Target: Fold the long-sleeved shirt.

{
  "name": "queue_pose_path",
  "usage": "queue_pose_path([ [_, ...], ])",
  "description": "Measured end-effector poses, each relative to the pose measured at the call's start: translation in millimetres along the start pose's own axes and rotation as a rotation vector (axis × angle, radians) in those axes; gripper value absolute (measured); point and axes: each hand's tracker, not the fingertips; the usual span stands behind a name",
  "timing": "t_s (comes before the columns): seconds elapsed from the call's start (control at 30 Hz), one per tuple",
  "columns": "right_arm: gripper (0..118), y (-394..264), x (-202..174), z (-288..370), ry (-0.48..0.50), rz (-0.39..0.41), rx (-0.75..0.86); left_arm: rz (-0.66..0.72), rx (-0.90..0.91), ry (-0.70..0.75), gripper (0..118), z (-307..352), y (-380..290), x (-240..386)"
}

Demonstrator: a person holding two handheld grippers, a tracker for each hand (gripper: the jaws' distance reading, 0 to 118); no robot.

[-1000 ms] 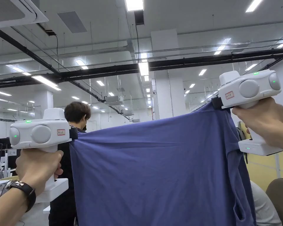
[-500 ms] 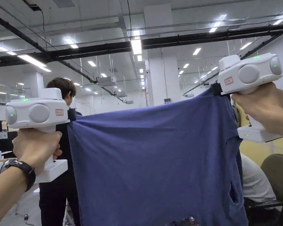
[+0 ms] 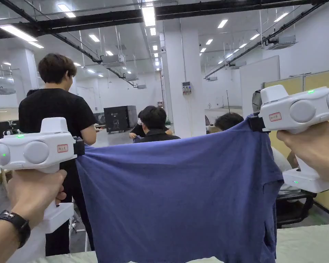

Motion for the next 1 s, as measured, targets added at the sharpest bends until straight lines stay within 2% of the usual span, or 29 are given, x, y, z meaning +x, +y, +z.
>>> queue_pose_path([
  [0.3,5,-105,-12,55,0.05,-0.057,-0.115,0.063,-0.133,-0.042,1,58,-92,11],
  [0.6,5,-239,-28,126,0.124,-0.122,-0.249,0.158,-0.315,-0.072,1,134,-217,12],
  [0.7,5,-282,-38,154,0.152,-0.168,-0.291,0.184,-0.361,-0.072,1,159,-257,12],
  [0.8,5,-323,-45,173,0.168,-0.148,-0.325,0.192,-0.385,-0.08,1,190,-295,14],
  [0.87,5,-345,-49,191,0.173,-0.185,-0.357,0.203,-0.457,-0.101,1,211,-319,15],
  [1.0,5,-382,-62,227,0.192,-0.222,-0.423,0.206,-0.483,-0.079,1,250,-364,10],
])
